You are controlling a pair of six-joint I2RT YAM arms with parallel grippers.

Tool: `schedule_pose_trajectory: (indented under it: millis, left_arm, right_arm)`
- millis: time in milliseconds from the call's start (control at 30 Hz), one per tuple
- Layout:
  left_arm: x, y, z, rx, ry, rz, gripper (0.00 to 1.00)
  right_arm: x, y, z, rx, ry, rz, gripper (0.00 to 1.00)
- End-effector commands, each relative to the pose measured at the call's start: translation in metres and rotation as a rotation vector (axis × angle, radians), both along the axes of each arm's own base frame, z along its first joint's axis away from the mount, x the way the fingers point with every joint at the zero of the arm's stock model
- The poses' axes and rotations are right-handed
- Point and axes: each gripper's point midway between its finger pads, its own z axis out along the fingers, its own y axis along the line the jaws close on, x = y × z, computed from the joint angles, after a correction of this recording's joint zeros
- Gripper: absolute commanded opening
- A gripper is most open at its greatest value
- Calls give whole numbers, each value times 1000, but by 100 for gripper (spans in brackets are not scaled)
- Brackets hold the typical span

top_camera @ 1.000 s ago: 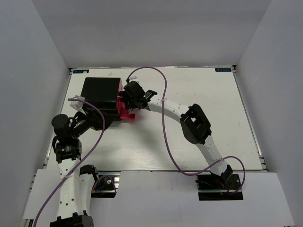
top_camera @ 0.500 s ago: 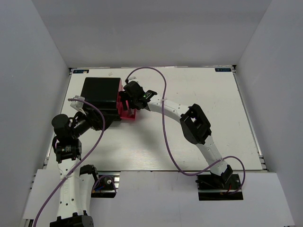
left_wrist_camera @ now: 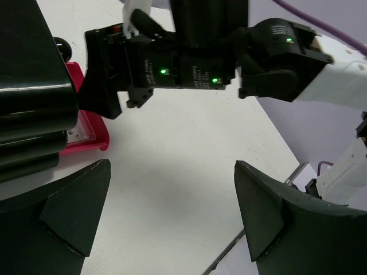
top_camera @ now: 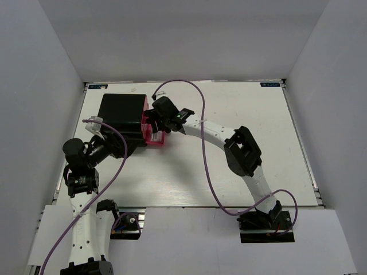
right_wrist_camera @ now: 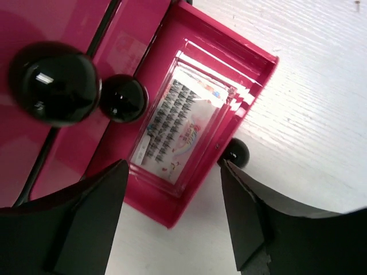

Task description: Organize the makeup

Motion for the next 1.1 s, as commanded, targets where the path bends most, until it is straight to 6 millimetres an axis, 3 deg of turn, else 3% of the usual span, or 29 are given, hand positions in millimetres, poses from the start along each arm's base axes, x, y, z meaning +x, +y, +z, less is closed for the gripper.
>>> schedule_pose_trajectory:
  millis: [0, 67, 100, 133, 200, 233, 267, 333, 367, 433, 500, 567, 600, 667, 700, 767, 800, 833, 900, 1067]
  left_arm:
    - [0, 2, 10, 20, -39, 13, 98]
    - [0, 3, 11, 22, -40, 13, 98]
    - [0, 3, 12, 24, -41, 15, 97]
    - [2, 5, 13, 36, -51, 30, 95]
    - [6, 9, 17, 44, -46, 55, 91]
    - [11, 14, 18, 53, -46, 88, 83]
    - [14, 17, 23, 59, -48, 110, 76]
    - [26, 28, 23, 69, -19, 182, 54]
    - [34, 41, 30, 80, -12, 262, 26]
    - [49, 58, 29, 91, 26, 355, 0]
    - [64, 81, 37, 106, 55, 483, 0]
    - [84, 104, 27, 124, 120, 590, 0]
    - [92, 112, 32, 131, 122, 626, 0]
    - [111, 138, 12, 158, 213, 735, 0]
    - [119, 146, 17, 171, 214, 771, 3]
    - [134, 158, -3, 193, 285, 805, 18]
    - [138, 164, -7, 209, 300, 828, 42]
    - [143, 165, -5, 209, 296, 829, 53]
    - [153, 168, -19, 224, 327, 823, 73]
    - [162, 175, -32, 238, 347, 844, 84]
  right_arm:
    - [8, -8, 59, 71, -125, 31, 67]
    - [8, -16, 76, 80, -177, 65, 51]
    - [2, -23, 62, 55, -162, 86, 44]
    - [3, -31, 73, 65, -181, 101, 27]
    - [-10, -35, 60, 57, -152, 191, 4]
    - [-6, -45, 61, 68, -142, 203, 0]
    - [-15, -42, 60, 98, -112, 263, 0]
    - [-14, -53, 49, 102, -79, 272, 0]
    - [-11, -57, 48, 107, -70, 269, 0]
    - [-3, -67, 36, 109, -33, 248, 0]
    - [11, -77, 23, 108, -4, 220, 0]
    - [20, -84, 16, 104, -4, 222, 0]
    - [23, -83, 5, 84, -1, 226, 0]
    - [32, -82, 2, 64, -25, 239, 0]
    - [35, -82, -9, 55, -9, 241, 0]
    - [40, -75, -7, 58, -8, 259, 0]
    - [41, -74, -16, 51, 11, 262, 0]
    - [45, -68, -10, 62, 0, 268, 0]
    - [49, -64, -20, 58, 12, 269, 0]
    - [66, -57, -30, 31, -7, 231, 0]
